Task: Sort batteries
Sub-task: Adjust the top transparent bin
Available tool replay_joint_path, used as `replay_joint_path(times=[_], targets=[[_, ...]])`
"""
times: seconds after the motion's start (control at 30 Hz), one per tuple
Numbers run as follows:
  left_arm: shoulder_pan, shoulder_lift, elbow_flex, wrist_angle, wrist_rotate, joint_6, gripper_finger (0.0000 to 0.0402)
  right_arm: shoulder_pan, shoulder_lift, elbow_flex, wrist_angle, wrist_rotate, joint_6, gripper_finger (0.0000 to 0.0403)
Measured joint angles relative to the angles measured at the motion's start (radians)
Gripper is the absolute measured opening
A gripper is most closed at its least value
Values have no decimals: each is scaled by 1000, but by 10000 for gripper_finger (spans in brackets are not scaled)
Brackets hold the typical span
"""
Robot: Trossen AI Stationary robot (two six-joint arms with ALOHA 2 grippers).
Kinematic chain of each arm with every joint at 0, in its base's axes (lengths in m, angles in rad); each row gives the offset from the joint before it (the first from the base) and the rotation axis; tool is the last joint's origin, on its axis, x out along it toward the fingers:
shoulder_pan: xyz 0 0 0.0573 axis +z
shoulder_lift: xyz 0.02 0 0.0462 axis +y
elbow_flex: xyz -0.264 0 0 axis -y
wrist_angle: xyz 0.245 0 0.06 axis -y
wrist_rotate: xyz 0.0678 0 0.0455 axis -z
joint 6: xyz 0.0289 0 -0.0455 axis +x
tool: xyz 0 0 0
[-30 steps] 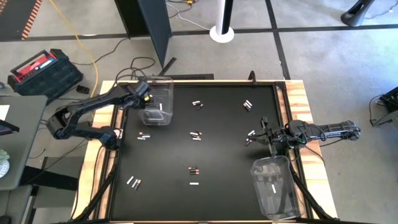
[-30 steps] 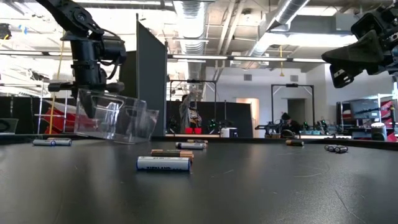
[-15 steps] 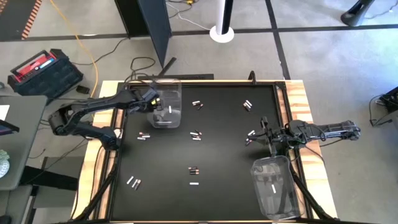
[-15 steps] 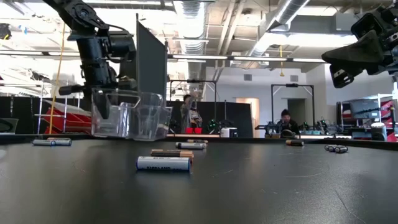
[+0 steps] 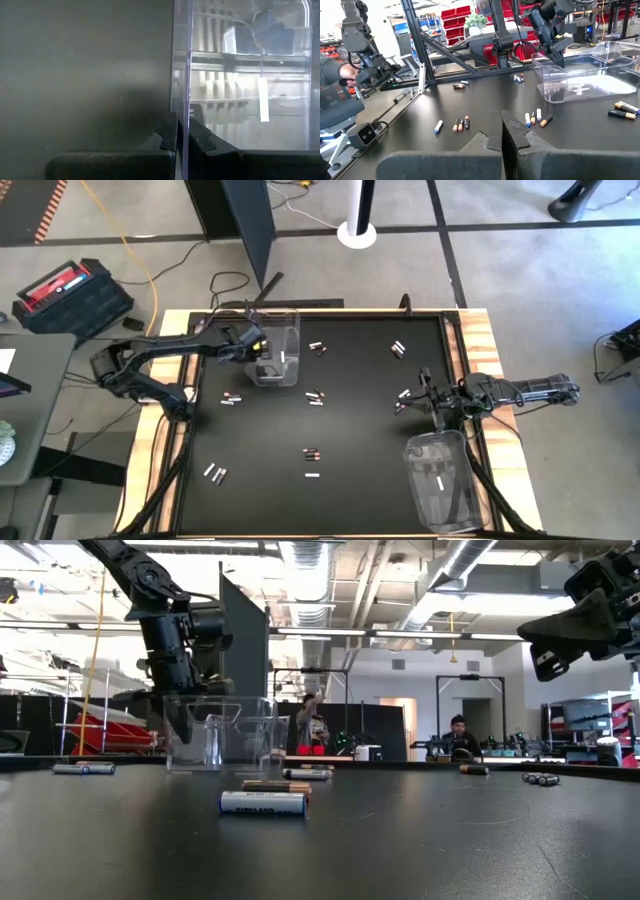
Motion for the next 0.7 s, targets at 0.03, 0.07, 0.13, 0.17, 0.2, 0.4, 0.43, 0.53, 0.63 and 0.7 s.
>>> replay_joint_path(times=[0.03, 0.07, 0.13, 0.17, 0.2, 0.4, 0.43, 0.53, 0.63, 0.7], targets=[[5, -5, -1, 1, 1, 0, 2, 0, 0, 0, 0, 0, 0, 11], [9, -9, -2, 2, 5, 1, 2, 0, 0, 0, 0, 0, 0, 11], [14, -15, -3, 3, 12, 3, 5, 0, 0, 0, 0, 0, 0, 11], [16, -15, -1, 3, 12, 3, 7, 0, 0, 0, 0, 0, 0, 11], [16, -15, 2, 4, 12, 7, 8, 0, 0, 0, 0, 0, 0, 11], [16, -16, 7, 10, 11, 33, 12, 0, 0, 0, 0, 0, 0, 11], [16, -16, 7, 9, 10, 37, 13, 0, 0, 0, 0, 0, 0, 11], [16, -16, 6, 9, 8, 66, 22, 0, 0, 0, 0, 0, 0, 11], [16, -17, 7, 10, 6, 88, 37, 0, 0, 0, 0, 0, 0, 11], [16, -17, 7, 10, 6, 99, 51, 0, 0, 0, 0, 0, 0, 11]])
